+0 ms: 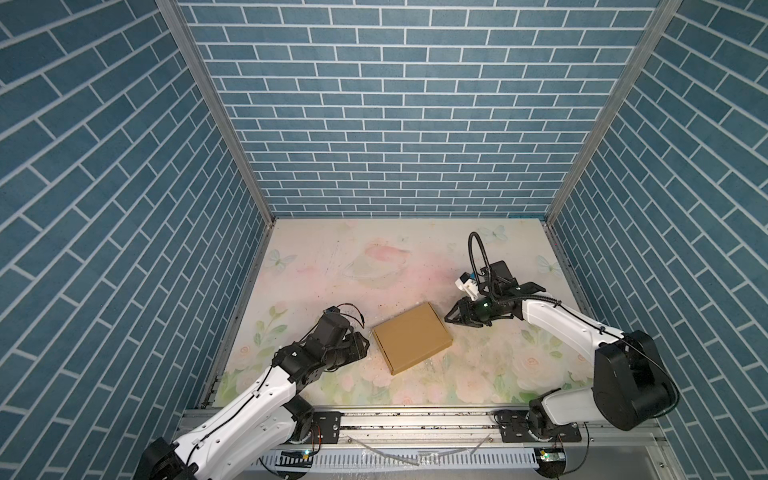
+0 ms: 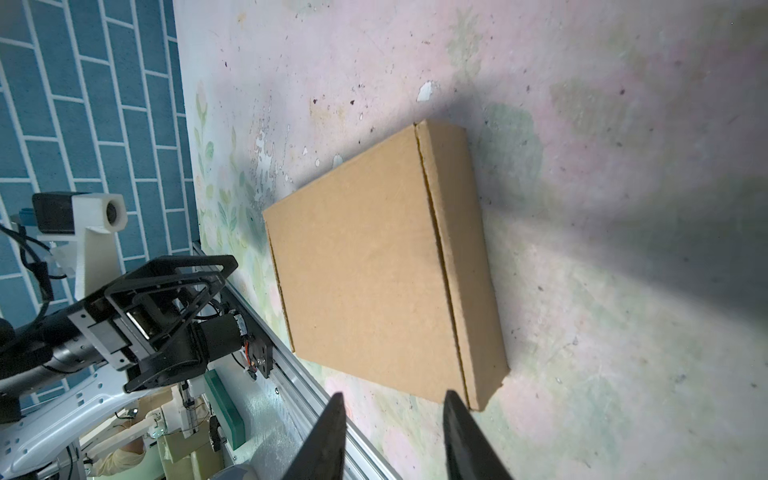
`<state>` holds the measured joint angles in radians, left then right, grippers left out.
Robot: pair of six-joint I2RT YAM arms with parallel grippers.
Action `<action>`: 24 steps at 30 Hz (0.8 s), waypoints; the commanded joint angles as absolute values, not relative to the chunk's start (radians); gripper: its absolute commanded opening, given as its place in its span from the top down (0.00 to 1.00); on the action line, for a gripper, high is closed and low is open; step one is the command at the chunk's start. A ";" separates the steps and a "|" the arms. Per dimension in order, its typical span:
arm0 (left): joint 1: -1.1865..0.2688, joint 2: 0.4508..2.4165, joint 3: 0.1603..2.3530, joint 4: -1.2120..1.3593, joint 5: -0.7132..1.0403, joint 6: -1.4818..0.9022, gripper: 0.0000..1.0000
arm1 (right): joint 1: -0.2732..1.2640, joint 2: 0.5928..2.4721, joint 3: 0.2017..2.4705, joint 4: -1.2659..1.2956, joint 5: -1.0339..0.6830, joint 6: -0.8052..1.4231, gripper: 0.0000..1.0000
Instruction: Fold the paper box
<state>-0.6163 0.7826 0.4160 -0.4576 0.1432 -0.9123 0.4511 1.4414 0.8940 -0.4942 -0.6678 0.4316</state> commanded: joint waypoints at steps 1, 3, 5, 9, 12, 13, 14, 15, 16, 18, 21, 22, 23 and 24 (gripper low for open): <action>-0.631 0.789 0.375 -0.402 0.161 -0.961 0.41 | 0.455 1.488 0.966 -0.518 -0.635 0.368 0.60; -0.653 0.811 0.369 -0.368 0.158 -0.981 0.41 | 0.455 1.514 0.987 -0.521 -0.622 0.353 0.60; -0.683 0.840 0.372 -0.348 0.148 -0.994 0.41 | 0.456 1.538 1.001 -0.513 -0.617 0.352 0.59; -0.735 0.912 0.378 -0.302 0.134 -1.015 0.41 | 0.463 1.578 1.012 -0.489 -0.630 0.345 0.55; -0.758 0.961 0.379 -0.258 0.125 -1.025 0.40 | 0.474 1.600 1.018 -0.489 -0.620 0.340 0.54; -0.762 0.975 0.381 -0.248 0.123 -1.025 0.40 | 0.478 1.602 1.017 -0.485 -0.614 0.336 0.53; -0.764 0.992 0.382 -0.234 0.120 -1.024 0.40 | 0.482 1.605 1.013 -0.479 -0.607 0.334 0.52; -0.764 1.006 0.383 -0.220 0.121 -1.023 0.40 | 0.484 1.610 1.011 -0.474 -0.601 0.335 0.52; -0.764 1.025 0.384 -0.202 0.125 -1.023 0.40 | 0.486 1.616 1.012 -0.473 -0.598 0.336 0.52; -0.767 1.059 0.388 -0.170 0.129 -1.020 0.40 | 0.489 1.629 1.011 -0.468 -0.601 0.338 0.52; -0.769 1.106 0.388 -0.118 0.136 -1.020 0.39 | 0.494 1.635 1.011 -0.465 -0.595 0.339 0.52; -0.769 1.125 0.390 -0.104 0.139 -1.020 0.39 | 0.494 1.635 1.011 -0.461 -0.594 0.341 0.52; -0.769 1.141 0.391 -0.092 0.145 -1.020 0.39 | 0.495 1.638 1.011 -0.461 -0.595 0.342 0.52; -0.769 1.153 0.394 -0.081 0.151 -1.020 0.39 | 0.496 1.640 1.010 -0.460 -0.597 0.344 0.52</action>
<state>-0.7628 1.1213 0.3840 -0.1360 0.1436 -1.0183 0.4885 1.6268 0.9722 -0.4671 -0.6086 0.3763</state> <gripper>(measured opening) 0.608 0.479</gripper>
